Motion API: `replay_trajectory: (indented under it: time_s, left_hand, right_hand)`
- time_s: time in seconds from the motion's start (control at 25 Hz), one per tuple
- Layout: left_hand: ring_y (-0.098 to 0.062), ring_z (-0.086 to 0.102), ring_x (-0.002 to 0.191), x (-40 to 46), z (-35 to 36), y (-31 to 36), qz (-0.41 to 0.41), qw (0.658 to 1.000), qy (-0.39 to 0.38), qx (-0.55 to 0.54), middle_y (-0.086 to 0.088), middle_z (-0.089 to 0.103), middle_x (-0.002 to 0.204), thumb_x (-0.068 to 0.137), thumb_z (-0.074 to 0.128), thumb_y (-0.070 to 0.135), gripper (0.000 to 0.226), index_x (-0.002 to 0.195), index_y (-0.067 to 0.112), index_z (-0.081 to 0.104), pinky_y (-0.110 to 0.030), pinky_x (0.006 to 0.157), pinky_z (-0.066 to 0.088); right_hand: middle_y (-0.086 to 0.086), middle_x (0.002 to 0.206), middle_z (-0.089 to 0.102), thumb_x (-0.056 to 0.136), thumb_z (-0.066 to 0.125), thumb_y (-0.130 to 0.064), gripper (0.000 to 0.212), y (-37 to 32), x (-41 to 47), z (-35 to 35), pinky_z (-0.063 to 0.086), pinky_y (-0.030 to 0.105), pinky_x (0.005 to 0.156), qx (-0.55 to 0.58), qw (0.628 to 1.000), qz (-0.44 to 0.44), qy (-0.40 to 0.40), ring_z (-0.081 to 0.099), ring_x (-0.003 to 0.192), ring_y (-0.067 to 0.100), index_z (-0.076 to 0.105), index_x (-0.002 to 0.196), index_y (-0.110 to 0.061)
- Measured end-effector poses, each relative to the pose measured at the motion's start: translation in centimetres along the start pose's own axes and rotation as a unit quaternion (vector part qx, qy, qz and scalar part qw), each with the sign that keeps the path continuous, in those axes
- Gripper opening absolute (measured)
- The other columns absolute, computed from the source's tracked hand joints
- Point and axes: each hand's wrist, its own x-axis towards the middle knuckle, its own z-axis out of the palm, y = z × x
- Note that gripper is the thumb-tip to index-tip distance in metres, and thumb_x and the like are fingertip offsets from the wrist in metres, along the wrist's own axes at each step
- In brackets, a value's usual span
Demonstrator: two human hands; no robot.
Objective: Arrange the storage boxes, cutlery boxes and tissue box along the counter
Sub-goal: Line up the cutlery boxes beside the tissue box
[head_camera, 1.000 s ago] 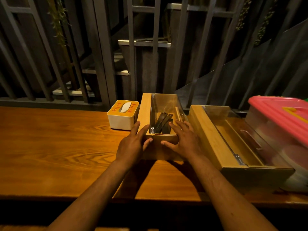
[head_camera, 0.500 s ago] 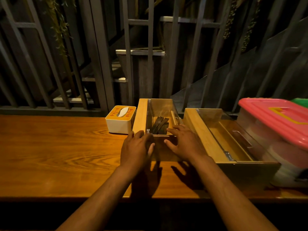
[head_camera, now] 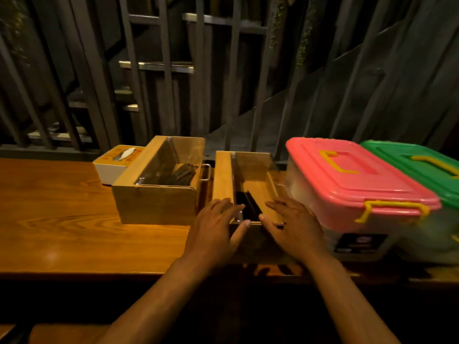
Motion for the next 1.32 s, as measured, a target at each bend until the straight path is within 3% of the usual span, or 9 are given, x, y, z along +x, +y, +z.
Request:
replay_trajectory:
  time_s: [0.12,0.24,0.4,1.04,1.32]
  left_hand:
    - [-0.017,0.022,0.147,-0.2,1.7,1.1,-0.036,0.998,0.000,0.042,0.008,0.034,0.157,0.090,0.035,0.067,0.059,0.145,0.043,0.037,-0.038,0.115,0.029]
    - [-0.016,0.021,0.148,-0.5,2.2,1.1,-0.061,0.997,0.016,0.052,0.011,0.034,0.157,0.087,0.028,0.071,0.064,0.145,0.045,0.037,-0.037,0.108,0.038]
    - [-0.020,0.027,0.146,1.6,2.6,-0.1,-0.065,0.996,0.021,0.061,0.006,0.040,0.154,0.085,0.024,0.072,0.068,0.143,0.042,0.043,-0.039,0.109,0.038]
    - [-0.022,0.026,0.145,9.2,4.7,-4.1,-0.041,0.997,0.009,0.072,0.003,0.040,0.154,0.092,0.036,0.063,0.059,0.145,0.037,0.041,-0.040,0.114,0.031]
    - [-0.025,0.021,0.148,9.1,4.4,-3.9,-0.029,0.995,-0.019,0.091,0.000,0.032,0.159,0.096,0.037,0.056,0.058,0.150,0.036,0.029,-0.040,0.116,0.025]
  right_hand:
    - [-0.017,0.156,0.027,0.082,0.047,-0.072,0.073,2.5,-1.1,0.4,0.020,0.042,0.120,0.015,0.997,-0.046,-0.059,0.016,0.148,0.010,0.031,0.147,-0.042]
    - [-0.014,0.160,0.020,0.085,0.052,-0.066,0.074,3.7,-0.2,1.1,0.020,0.044,0.120,0.004,0.994,-0.087,-0.066,0.009,0.149,0.012,0.023,0.149,-0.042]
    - [-0.011,0.160,0.024,0.086,0.055,-0.063,0.073,3.8,2.7,2.3,0.019,0.038,0.120,0.009,0.993,-0.093,-0.069,0.012,0.149,0.016,0.028,0.149,-0.038]
    - [-0.009,0.156,0.033,0.081,0.060,-0.062,0.074,5.5,10.0,5.5,0.024,0.039,0.117,0.005,0.997,-0.071,-0.042,0.020,0.147,0.019,0.037,0.146,-0.036]
    - [-0.005,0.159,0.029,0.084,0.058,-0.059,0.073,4.3,9.7,4.7,0.020,0.042,0.119,-0.036,0.997,-0.049,-0.057,0.018,0.148,0.022,0.033,0.149,-0.036]
